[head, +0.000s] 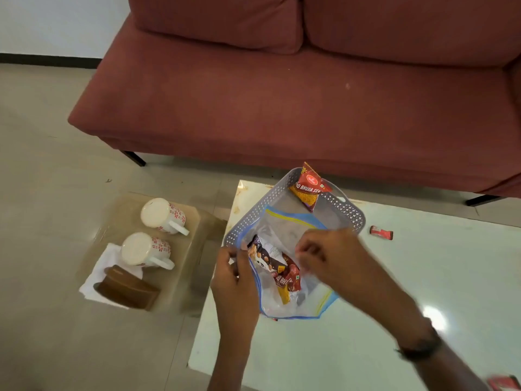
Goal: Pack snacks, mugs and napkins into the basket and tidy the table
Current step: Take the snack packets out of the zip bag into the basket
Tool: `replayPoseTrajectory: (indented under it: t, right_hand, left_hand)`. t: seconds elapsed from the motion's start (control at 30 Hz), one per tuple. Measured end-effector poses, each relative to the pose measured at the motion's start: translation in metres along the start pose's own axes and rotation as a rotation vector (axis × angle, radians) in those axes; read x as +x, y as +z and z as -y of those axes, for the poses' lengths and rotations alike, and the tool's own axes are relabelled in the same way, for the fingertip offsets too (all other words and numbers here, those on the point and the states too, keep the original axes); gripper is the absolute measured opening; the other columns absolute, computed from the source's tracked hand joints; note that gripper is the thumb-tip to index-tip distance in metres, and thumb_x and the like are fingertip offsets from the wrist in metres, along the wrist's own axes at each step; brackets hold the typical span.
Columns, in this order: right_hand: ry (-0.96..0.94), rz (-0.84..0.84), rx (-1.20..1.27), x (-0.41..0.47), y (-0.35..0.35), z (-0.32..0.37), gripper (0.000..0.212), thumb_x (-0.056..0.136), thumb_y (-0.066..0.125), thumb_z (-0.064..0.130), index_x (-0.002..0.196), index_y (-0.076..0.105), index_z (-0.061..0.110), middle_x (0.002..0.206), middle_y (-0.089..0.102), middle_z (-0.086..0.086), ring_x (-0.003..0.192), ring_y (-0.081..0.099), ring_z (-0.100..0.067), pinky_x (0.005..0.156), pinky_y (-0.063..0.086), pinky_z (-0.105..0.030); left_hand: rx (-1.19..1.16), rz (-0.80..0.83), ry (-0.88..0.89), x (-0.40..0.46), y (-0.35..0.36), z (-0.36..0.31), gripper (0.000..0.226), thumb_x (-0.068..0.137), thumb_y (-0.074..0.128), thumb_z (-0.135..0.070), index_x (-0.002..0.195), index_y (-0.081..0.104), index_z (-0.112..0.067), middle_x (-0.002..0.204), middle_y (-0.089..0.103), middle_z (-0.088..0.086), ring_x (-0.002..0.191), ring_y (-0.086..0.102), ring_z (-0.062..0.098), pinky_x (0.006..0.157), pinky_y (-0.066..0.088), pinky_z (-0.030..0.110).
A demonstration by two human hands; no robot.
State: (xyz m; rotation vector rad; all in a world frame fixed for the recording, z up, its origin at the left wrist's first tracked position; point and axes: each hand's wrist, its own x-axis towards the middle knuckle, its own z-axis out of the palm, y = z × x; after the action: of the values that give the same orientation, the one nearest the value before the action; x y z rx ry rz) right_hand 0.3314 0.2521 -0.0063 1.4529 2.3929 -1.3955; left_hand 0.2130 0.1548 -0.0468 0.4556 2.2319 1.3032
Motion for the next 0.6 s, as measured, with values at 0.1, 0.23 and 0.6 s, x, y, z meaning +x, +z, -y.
replayPoseTrajectory:
  t: [0.1, 0.23, 0.6]
  right_hand:
    - [0.087, 0.21, -0.405, 0.029, 0.052, -0.007, 0.025, 0.089, 0.048, 0.007, 0.111, 0.059, 0.003, 0.112, 0.062, -0.019, 0.103, 0.059, -0.034, 0.085, 0.046, -0.036]
    - [0.143, 0.286, -0.636, 0.064, 0.113, -0.054, 0.032, 0.095, 0.038, 0.007, 0.123, 0.051, -0.001, 0.124, 0.056, -0.021, 0.116, 0.053, -0.037, 0.087, 0.045, -0.04]
    - [0.234, 0.061, -0.642, 0.072, 0.146, -0.083, 0.039, 0.094, 0.041, 0.016, 0.132, 0.037, 0.006, 0.134, 0.046, -0.013, 0.128, 0.041, -0.032, 0.095, 0.041, -0.037]
  left_hand:
    - [0.033, -0.021, 0.078, -0.025, 0.004, -0.003, 0.018, 0.095, 0.049, -0.02, 0.078, 0.05, -0.013, 0.043, 0.042, -0.008, 0.043, 0.047, 0.002, 0.044, 0.036, 0.009]
    - [0.014, -0.063, 0.114, -0.057, 0.011, -0.003, 0.016, 0.095, 0.047, -0.024, 0.08, 0.05, -0.019, 0.047, 0.044, -0.008, 0.045, 0.051, 0.002, 0.043, 0.036, 0.008]
    - [-0.081, -0.139, 0.059, -0.073, 0.007, 0.011, 0.024, 0.093, 0.044, -0.032, 0.088, 0.052, -0.01, 0.057, 0.052, 0.001, 0.05, 0.056, 0.0, 0.042, 0.038, 0.006]
